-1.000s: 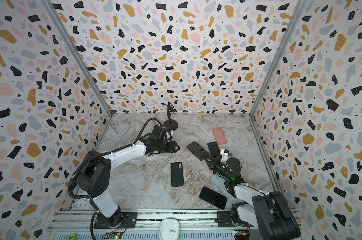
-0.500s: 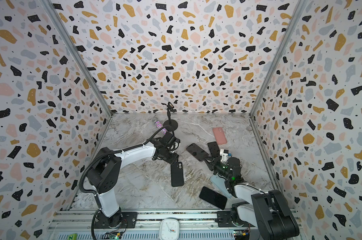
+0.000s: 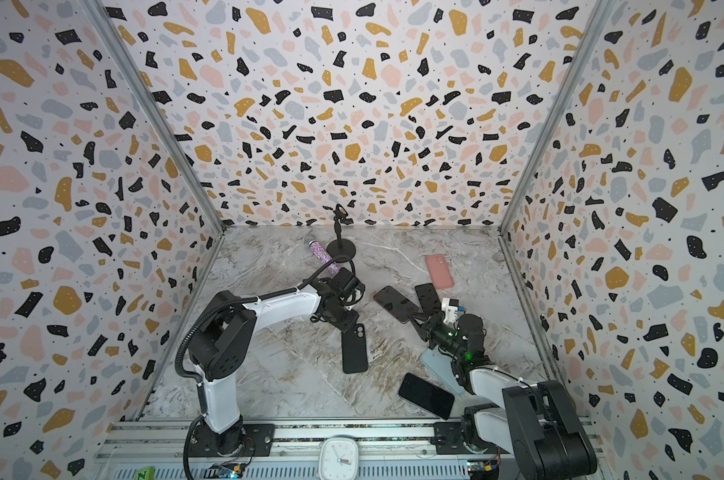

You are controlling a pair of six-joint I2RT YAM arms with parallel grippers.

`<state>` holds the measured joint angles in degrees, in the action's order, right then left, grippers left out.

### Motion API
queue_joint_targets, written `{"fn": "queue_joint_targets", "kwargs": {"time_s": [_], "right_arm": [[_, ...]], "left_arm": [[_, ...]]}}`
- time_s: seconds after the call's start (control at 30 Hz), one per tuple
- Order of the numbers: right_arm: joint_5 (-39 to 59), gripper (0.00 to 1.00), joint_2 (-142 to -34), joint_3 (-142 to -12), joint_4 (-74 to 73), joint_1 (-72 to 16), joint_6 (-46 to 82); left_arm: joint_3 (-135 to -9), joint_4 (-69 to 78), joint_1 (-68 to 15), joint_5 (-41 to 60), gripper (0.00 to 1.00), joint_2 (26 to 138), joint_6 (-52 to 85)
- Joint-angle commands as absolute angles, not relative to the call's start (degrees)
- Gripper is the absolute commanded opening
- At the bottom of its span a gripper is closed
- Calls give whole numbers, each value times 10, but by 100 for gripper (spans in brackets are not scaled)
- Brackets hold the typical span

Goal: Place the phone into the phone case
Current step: 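Lower the left gripper onto the black phone case and grip its edge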

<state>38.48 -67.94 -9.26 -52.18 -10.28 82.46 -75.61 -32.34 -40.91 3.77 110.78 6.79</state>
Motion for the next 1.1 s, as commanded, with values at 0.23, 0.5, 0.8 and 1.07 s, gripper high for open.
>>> {"fn": "queue_joint_targets", "kwargs": {"time_s": [0.23,0.5,0.8,1.07], "right_arm": [[409,0,-668,-111,-542,-96,807],[413,0,-657,-113,-525,-90,800],[420,0,-642,-128,-483,-87,776],[442,0,-643,-144,-447,-89,747]], "left_arm": [[-778,-317,-422,23,39,1129,77],[-757,-316,-423,12,26,1119,76],[-721,-309,-408,-7,18,1090,89],[-675,-286,-390,-11,14,1056,130]]}}
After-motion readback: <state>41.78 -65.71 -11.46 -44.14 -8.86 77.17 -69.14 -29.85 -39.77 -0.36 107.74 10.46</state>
